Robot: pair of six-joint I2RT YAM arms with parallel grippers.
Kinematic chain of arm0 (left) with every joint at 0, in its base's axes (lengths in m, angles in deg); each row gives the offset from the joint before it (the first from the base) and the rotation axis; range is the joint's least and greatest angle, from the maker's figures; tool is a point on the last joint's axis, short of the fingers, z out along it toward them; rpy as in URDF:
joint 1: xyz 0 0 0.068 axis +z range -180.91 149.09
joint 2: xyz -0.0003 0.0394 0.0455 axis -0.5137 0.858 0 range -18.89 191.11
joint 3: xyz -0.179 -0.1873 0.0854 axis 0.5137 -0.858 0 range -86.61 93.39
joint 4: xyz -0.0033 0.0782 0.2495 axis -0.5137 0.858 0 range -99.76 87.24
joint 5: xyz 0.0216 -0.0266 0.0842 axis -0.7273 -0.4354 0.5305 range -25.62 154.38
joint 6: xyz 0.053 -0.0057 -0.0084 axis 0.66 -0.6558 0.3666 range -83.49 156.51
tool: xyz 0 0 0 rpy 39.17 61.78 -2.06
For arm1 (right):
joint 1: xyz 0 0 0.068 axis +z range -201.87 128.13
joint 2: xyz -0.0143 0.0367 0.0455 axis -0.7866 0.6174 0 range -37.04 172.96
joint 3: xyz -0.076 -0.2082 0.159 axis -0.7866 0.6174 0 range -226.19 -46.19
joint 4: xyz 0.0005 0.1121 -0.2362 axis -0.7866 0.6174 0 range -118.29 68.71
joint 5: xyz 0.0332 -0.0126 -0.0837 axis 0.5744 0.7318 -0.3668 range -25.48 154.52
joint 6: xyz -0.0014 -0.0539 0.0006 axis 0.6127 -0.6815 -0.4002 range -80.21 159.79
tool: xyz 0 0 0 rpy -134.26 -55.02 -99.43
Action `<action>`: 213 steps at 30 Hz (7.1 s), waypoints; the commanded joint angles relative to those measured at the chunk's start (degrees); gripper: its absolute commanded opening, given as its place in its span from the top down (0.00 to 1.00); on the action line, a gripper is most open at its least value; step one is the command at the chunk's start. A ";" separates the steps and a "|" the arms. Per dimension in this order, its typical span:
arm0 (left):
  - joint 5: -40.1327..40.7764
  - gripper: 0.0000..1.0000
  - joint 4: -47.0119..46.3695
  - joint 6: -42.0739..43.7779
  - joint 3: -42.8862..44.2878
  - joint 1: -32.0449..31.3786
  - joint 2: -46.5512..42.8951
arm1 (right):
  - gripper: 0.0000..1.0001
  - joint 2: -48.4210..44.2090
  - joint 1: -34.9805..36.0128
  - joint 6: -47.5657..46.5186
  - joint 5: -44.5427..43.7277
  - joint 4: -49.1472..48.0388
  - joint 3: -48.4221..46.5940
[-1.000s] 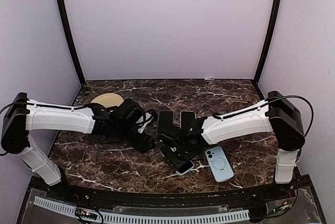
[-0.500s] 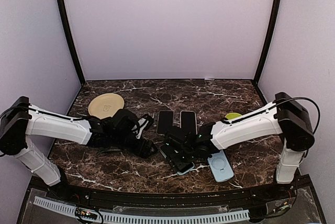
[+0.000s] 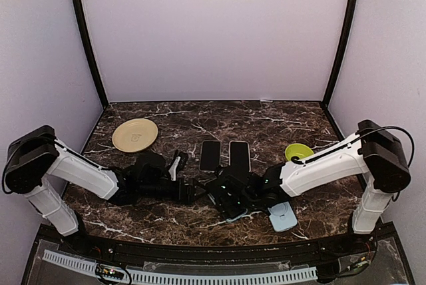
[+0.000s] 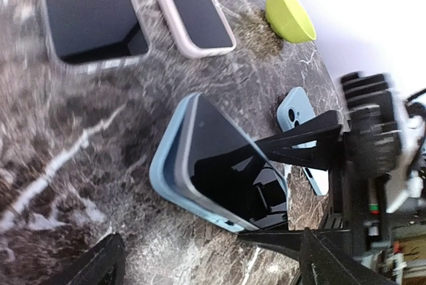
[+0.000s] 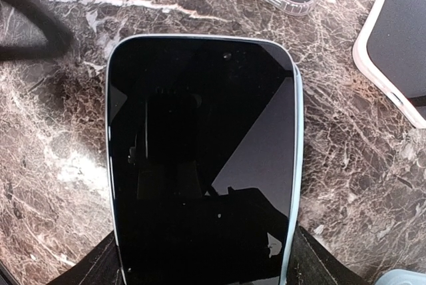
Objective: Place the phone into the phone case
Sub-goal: Adjust the phone with the phone case at the center of the board, then pick up the phone with the phone case from the center of the board, then pick up the phone with the phone case at the center of the board, then pass from the right arm to the left
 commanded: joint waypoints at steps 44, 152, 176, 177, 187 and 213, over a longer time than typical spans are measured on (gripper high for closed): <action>-9.79 0.89 -18.46 -5.76 11.42 -3.44 20.16 | 0.25 -2.87 0.23 3.56 4.06 -13.28 7.36; -17.45 0.37 -2.22 50.77 18.40 -8.59 10.72 | 1.00 -40.46 -20.69 -22.85 59.30 -28.02 21.34; -24.46 0.76 -3.37 46.08 14.97 -8.12 -2.91 | 1.00 -36.37 -18.12 -26.03 65.64 -27.33 9.76; -24.44 0.82 -3.50 46.43 14.84 -8.10 -3.15 | 1.00 -36.22 -18.11 -26.27 65.53 -27.22 9.62; -20.73 1.00 -2.02 47.29 13.77 -8.18 -3.40 | 0.88 -34.99 -18.15 -30.06 61.18 -19.75 9.38; -5.14 1.00 2.68 52.19 9.64 -8.31 -6.45 | 0.46 -23.50 -11.79 -46.49 43.14 13.71 -7.75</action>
